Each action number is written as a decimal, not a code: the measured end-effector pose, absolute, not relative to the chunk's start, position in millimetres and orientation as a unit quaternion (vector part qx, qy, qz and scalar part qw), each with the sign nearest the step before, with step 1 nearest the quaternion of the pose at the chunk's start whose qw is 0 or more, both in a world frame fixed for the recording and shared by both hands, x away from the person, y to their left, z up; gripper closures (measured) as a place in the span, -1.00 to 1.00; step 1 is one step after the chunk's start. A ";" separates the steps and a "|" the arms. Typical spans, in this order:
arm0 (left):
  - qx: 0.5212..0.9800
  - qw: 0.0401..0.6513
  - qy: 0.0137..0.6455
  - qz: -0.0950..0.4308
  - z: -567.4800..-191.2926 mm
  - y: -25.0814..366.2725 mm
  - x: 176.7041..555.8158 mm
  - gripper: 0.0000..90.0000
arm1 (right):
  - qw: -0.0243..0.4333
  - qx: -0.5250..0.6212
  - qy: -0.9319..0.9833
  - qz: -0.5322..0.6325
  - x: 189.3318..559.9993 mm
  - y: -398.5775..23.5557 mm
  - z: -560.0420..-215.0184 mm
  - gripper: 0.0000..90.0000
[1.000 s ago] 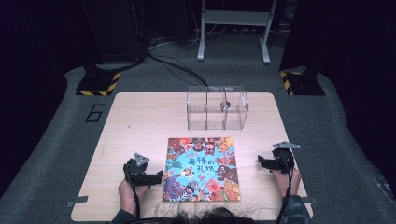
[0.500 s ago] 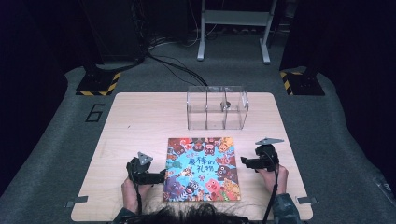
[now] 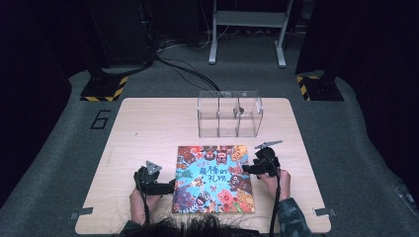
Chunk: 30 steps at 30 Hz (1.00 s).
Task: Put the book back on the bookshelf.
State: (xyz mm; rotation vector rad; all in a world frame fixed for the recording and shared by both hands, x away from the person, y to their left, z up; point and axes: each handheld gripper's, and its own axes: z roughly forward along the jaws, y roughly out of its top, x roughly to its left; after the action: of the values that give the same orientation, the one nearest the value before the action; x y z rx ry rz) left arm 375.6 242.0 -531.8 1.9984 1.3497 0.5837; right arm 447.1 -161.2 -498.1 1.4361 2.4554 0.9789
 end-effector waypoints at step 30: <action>0.763 0.324 0.513 0.222 -531.6 242.3 375.6 -1.00 | 0.030 0.492 0.815 0.306 467.1 -149.5 -499.6 -0.03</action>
State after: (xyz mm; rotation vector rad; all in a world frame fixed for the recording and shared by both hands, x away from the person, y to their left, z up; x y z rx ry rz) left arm 375.6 242.3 -531.6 2.0029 1.3459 0.5813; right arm 467.1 -149.5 -499.6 1.5152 2.5112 0.9426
